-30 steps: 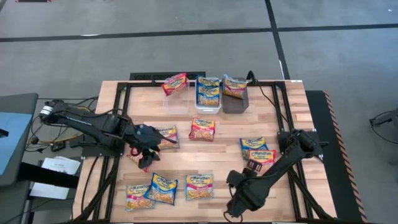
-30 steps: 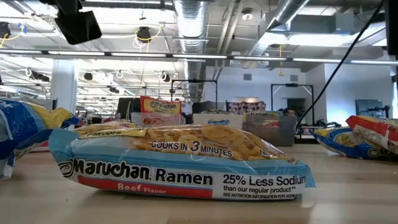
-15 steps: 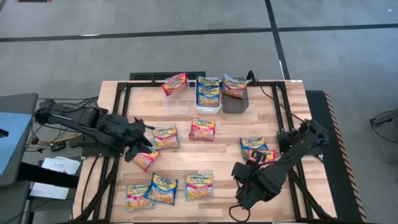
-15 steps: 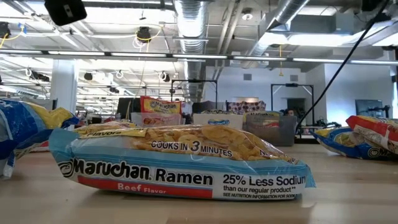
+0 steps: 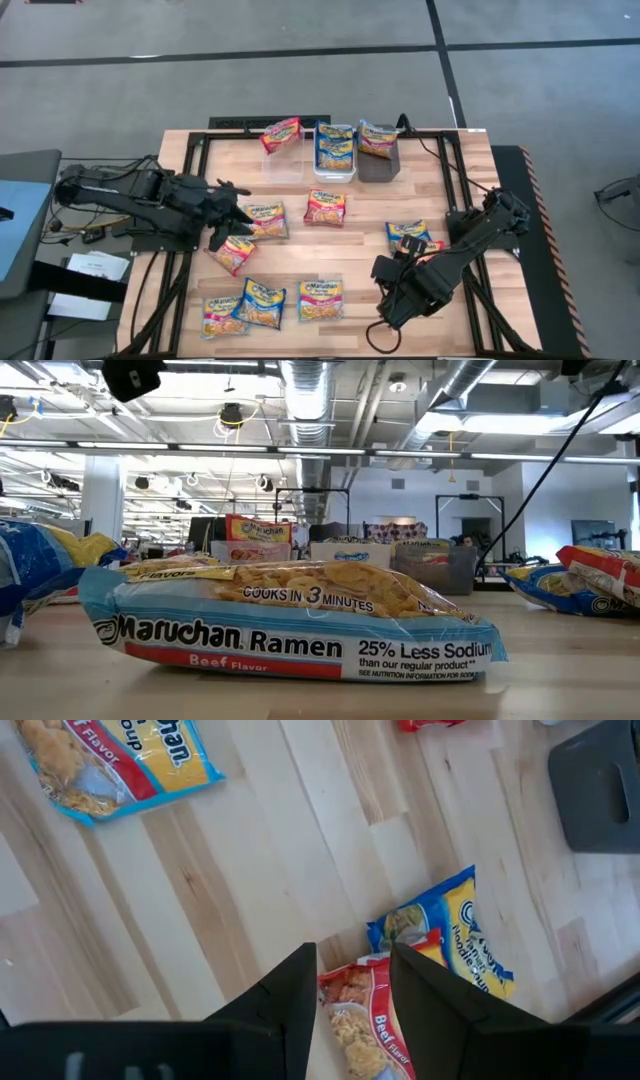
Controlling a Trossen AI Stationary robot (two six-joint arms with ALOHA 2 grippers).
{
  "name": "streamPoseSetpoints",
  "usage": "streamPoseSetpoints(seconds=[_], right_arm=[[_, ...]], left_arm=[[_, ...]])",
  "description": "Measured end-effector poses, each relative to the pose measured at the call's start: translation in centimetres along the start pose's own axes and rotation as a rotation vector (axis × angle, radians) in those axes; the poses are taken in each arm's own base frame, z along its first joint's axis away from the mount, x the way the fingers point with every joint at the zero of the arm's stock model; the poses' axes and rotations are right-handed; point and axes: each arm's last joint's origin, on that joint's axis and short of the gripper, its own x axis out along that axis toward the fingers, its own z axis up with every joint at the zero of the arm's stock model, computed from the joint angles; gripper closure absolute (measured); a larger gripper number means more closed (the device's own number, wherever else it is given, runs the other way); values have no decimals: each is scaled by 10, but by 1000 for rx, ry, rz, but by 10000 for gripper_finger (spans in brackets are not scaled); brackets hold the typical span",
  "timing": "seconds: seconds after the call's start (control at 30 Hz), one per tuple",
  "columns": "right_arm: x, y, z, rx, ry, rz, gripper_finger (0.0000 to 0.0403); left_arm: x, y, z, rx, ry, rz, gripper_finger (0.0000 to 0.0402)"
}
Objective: Sort Maruchan noodles
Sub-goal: Put the red noodle pack into the transparent bin
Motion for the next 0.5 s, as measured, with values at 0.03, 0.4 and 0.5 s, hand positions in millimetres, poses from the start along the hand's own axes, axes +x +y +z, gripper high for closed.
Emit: streamPoseSetpoints(seconds=[0.03,0.4,0.5], right_arm=[[0,0,0,0,2,1,251],[1,1,0,-20,63,42,251],[1,1,0,-20,65,42,251]], left_arm=[[0,1,1,-7,-1,-6,235],[-3,15,13,-107,-39,0,205],[-10,9,19,-87,-41,-65,205]])
